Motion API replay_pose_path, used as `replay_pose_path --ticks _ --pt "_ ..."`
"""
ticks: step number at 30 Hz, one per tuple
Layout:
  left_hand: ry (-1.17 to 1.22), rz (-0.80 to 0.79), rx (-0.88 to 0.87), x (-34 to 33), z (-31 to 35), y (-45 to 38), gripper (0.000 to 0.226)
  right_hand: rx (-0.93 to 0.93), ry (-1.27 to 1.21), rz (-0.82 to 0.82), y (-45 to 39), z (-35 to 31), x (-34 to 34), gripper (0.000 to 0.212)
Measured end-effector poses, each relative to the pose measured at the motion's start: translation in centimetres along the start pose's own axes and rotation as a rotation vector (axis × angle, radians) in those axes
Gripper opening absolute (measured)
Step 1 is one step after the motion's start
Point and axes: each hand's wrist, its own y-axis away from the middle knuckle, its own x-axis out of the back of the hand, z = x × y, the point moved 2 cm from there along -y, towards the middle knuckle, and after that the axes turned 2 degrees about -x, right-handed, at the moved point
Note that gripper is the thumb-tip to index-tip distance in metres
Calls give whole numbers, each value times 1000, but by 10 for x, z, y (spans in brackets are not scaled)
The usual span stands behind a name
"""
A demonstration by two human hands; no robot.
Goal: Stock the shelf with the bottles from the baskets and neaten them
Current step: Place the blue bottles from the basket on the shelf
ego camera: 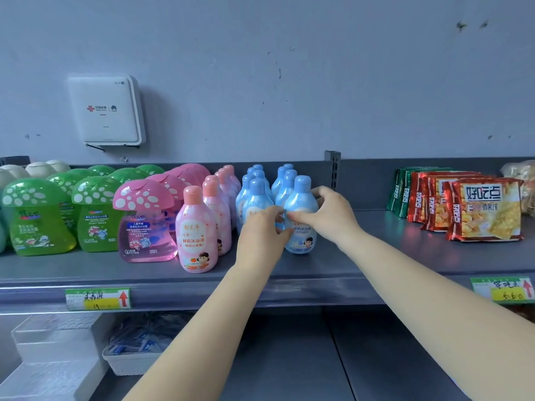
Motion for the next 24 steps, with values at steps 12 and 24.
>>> replay_pose_path --ticks 12,24 --pt "-165 -36 -5 -8 -5 -4 37 -4 58 -20 -2 12 -10 47" --pt "-157 66 -455 -11 57 20 12 338 530 158 48 14 76 11"
